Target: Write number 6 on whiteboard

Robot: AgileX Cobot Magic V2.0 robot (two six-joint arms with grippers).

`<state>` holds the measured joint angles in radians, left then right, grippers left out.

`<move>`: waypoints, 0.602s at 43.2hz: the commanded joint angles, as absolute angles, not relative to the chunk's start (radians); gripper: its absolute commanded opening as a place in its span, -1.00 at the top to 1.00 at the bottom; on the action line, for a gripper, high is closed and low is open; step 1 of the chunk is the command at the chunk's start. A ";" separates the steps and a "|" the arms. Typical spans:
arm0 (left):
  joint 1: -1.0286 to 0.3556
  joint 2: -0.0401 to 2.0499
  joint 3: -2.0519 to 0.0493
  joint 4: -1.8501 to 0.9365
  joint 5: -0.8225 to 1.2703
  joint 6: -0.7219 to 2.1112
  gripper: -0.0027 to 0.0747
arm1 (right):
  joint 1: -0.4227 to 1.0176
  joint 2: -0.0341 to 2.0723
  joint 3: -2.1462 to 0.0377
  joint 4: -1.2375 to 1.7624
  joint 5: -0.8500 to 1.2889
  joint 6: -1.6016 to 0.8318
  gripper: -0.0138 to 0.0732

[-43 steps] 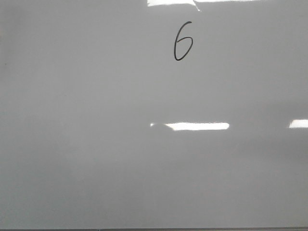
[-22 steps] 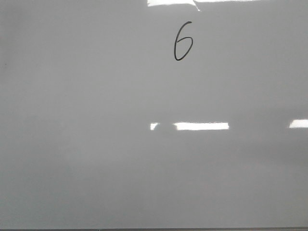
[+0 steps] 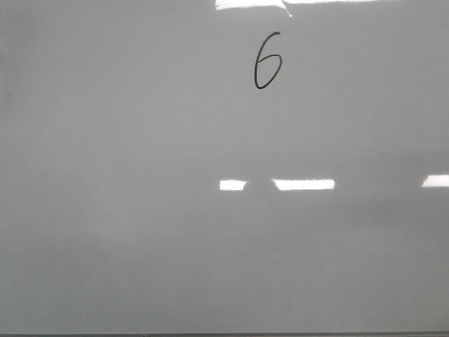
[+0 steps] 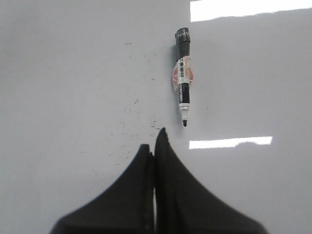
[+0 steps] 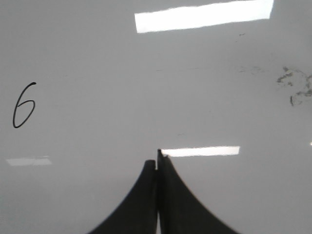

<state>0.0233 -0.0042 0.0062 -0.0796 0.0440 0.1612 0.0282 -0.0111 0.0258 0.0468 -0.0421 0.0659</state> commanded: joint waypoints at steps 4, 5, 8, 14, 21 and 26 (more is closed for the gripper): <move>0.026 -0.019 0.008 -0.089 -0.042 0.157 0.98 | 0.030 -0.031 0.022 0.036 -0.121 0.072 0.84; 0.026 -0.019 0.008 -0.089 -0.042 0.157 0.98 | 0.030 -0.031 0.022 0.036 -0.121 0.072 0.84; 0.026 -0.019 0.008 -0.089 -0.042 0.157 0.98 | 0.030 -0.031 0.022 0.035 -0.121 0.072 0.84; 0.026 -0.019 0.008 -0.089 -0.042 0.157 0.98 | 0.043 -0.031 0.022 0.028 -0.141 0.072 0.84; 0.026 -0.019 0.008 -0.089 -0.042 0.157 0.98 | 0.044 -0.031 0.022 0.000 -0.158 0.072 0.84; 0.026 -0.019 0.008 -0.089 -0.042 0.157 0.98 | 0.044 -0.031 0.022 0.000 -0.174 0.072 0.84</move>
<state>0.0233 -0.0042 0.0062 -0.0796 0.0440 0.1612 0.0453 -0.0111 0.0258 0.0159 -0.0727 0.0697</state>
